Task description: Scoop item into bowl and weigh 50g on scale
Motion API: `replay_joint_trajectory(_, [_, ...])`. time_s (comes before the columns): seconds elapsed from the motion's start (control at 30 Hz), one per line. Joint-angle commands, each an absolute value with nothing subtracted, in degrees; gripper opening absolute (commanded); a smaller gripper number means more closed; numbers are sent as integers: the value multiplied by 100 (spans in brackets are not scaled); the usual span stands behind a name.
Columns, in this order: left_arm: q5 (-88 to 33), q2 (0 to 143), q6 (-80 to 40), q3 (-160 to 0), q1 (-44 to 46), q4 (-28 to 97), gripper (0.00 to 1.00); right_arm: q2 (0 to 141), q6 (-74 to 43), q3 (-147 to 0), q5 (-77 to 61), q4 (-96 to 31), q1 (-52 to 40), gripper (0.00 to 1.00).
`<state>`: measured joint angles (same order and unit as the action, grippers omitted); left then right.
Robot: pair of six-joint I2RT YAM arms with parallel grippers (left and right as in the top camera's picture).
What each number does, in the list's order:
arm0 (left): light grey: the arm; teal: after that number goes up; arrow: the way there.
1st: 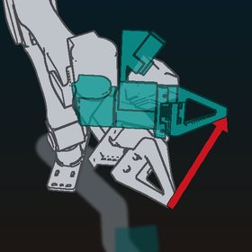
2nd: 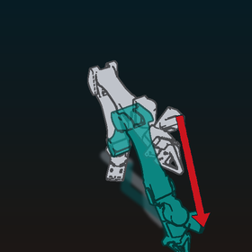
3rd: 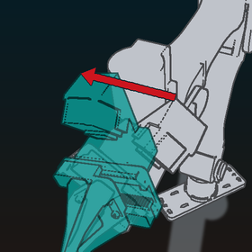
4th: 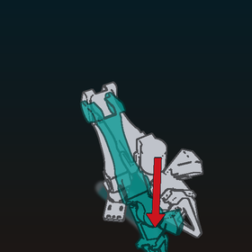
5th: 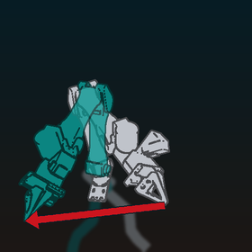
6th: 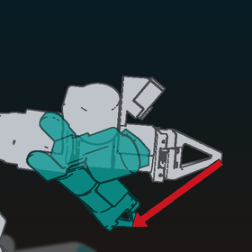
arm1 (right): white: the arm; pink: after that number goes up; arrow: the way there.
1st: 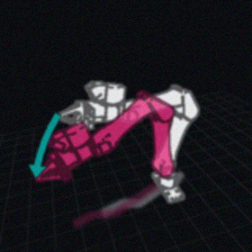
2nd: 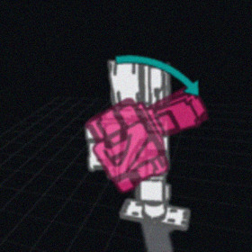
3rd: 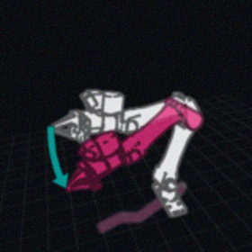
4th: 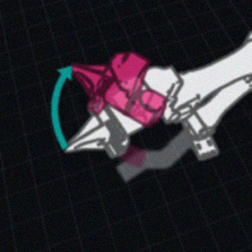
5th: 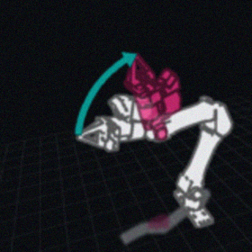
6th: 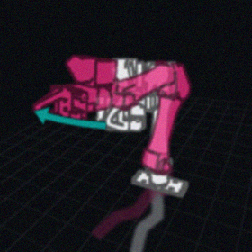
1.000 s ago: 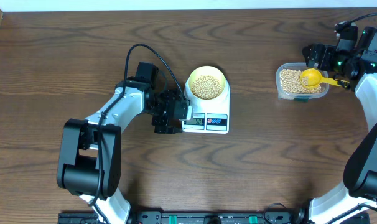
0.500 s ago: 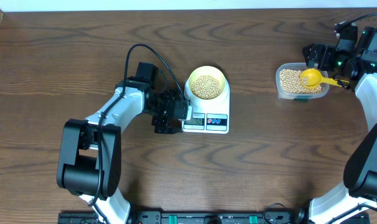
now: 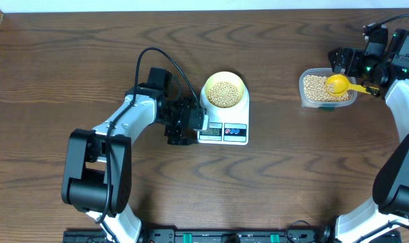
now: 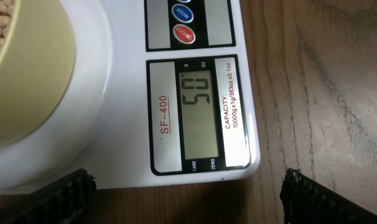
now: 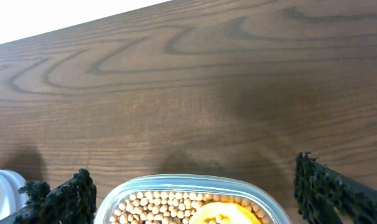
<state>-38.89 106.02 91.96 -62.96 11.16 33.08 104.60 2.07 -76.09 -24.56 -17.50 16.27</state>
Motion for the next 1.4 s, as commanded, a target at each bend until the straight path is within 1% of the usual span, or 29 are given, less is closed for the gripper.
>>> replay_joint_trajectory(0.0, [-3986,10694,9277,-6241,1122,3328,97,10462,198,-7629,-2432,-1756,1608,99])
replay_joint_trajectory(0.27, [-3986,10694,9277,-6241,1122,3328,98,10462,198,-7629,-2432,-1756,1608,99])
replay_joint_trajectory(0.5, [-3059,10527,9277,-6241,1116,3330,98,10462,198,-7629,-2432,-1756,1608,99])
replay_joint_trajectory(0.6, [-3006,10215,9275,-6241,1116,3330,98,10462,198,-7629,-2432,-1756,1608,99])
replay_joint_trajectory(0.77, [-2985,9240,9275,-6241,1116,3332,98,10462,198,-7629,-2432,-1756,1608,99])
replay_joint_trajectory(0.83, [-2676,8820,9275,-6241,1116,3352,97,10462,198,-7629,-2432,-1756,1608,99])
replay_joint_trajectory(0.93, [-2449,8226,9273,-6241,1116,3583,98,10462,198,-7629,-2432,-1756,1608,99])
replay_joint_trajectory(1.07, [-2451,7588,9273,-6241,1116,3903,98,10462,198,-7629,-2432,-1756,1608,99])
replay_joint_trajectory(1.27, [-2510,7336,9242,-6241,1118,4311,97,10462,198,-7629,-2432,-1756,1608,99])
replay_joint_trajectory(1.33, [-2646,7373,8917,-6193,1122,4418,98,10462,198,-7629,-2432,-1756,1608,99])
replay_joint_trajectory(1.37, [-2703,7373,8545,-6101,1122,4401,98,10462,198,-7629,-2432,-1756,1608,99])
